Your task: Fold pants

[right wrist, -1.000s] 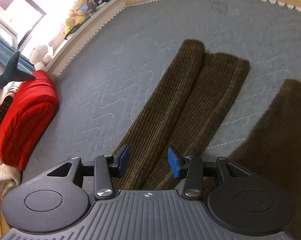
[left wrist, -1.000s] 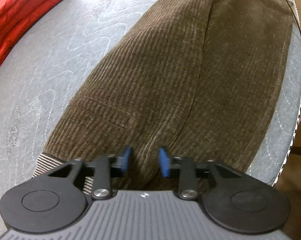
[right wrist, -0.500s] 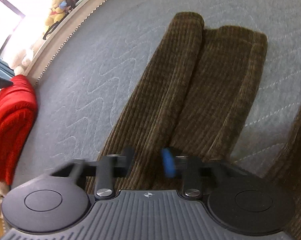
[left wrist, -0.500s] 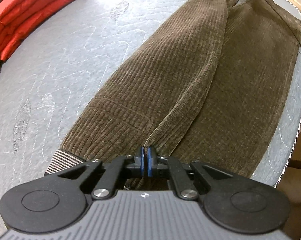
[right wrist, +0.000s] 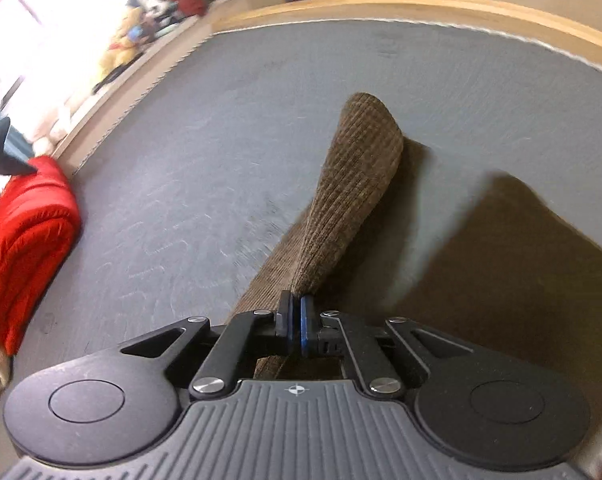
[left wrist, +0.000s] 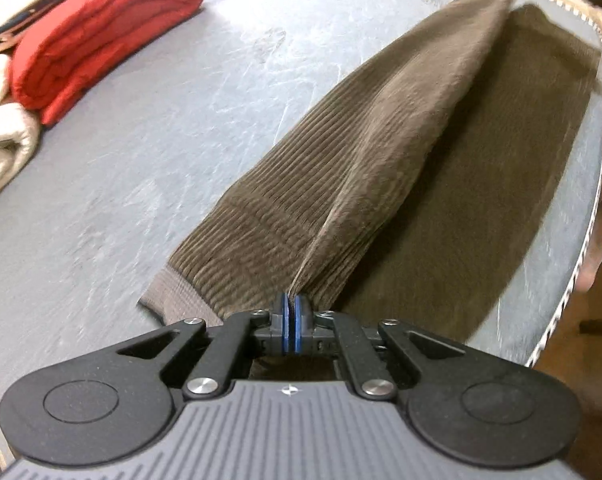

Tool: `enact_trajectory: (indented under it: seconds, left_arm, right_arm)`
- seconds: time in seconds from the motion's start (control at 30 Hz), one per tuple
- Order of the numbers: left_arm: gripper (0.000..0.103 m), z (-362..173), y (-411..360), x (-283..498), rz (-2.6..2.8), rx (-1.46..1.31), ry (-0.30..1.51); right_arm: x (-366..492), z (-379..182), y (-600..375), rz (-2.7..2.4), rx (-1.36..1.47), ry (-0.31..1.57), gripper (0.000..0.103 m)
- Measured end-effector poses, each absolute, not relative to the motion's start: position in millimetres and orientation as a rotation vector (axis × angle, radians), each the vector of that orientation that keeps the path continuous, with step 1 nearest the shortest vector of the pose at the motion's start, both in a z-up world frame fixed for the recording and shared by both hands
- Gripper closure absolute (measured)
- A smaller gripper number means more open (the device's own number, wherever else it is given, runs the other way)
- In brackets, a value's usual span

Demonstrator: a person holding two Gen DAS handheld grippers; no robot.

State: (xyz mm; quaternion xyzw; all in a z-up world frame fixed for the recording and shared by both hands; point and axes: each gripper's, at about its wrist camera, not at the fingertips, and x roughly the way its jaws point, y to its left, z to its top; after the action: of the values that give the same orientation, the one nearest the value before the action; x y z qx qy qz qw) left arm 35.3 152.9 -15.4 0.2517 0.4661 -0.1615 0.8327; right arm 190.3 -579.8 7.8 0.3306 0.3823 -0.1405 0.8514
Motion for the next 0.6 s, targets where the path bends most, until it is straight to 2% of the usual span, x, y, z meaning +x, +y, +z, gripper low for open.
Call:
enact_trajectory:
  seconds: [0.13,0.3,0.33,0.4,0.43,0.47,0.53,0.6]
  left_arm:
    - [0.101,-21.6,149.3,6.7,-0.314,0.611,1.035]
    - [0.103,-54.8,140.8,-11.1,-0.234,0.856,1.127]
    - [0.099,-50.1,142.0,-8.6,-0.233,0.82,1.123]
    - [0.098,-25.9,146.5,1.7,-0.252,0.642,1.085]
    - [0.09,-11.6,148.1,7.4,-0.251,0.558,1.052]
    - [0.076,0.0,148.4,13.0,-0.244,0.488,1.014]
    - [0.061,14.0,143.8,24.6,-0.214,0.408,0.961]
    - [0.058,21.7,138.0,36.5,-0.164,0.367,0.928]
  right_arm:
    - [110.6,9.2,-576.3,-0.338,0.657,0.854,0.101]
    - [45.9,-36.1,-592.8,-0.447,0.714,0.993,0.1]
    - [41.7,-44.2,-598.8,-0.444,0.756,1.0,0.097]
    - [35.1,-51.2,-613.4,-0.437,0.823,0.966,0.096]
    - [32.0,-48.3,-621.2,-0.457,0.823,0.929,0.094]
    - [27.6,-44.5,-633.4,-0.487,0.841,0.877,0.09]
    - [17.6,-40.6,-658.8,-0.539,0.956,0.775,0.072]
    - [11.6,-43.0,-684.9,-0.586,1.08,0.705,0.071]
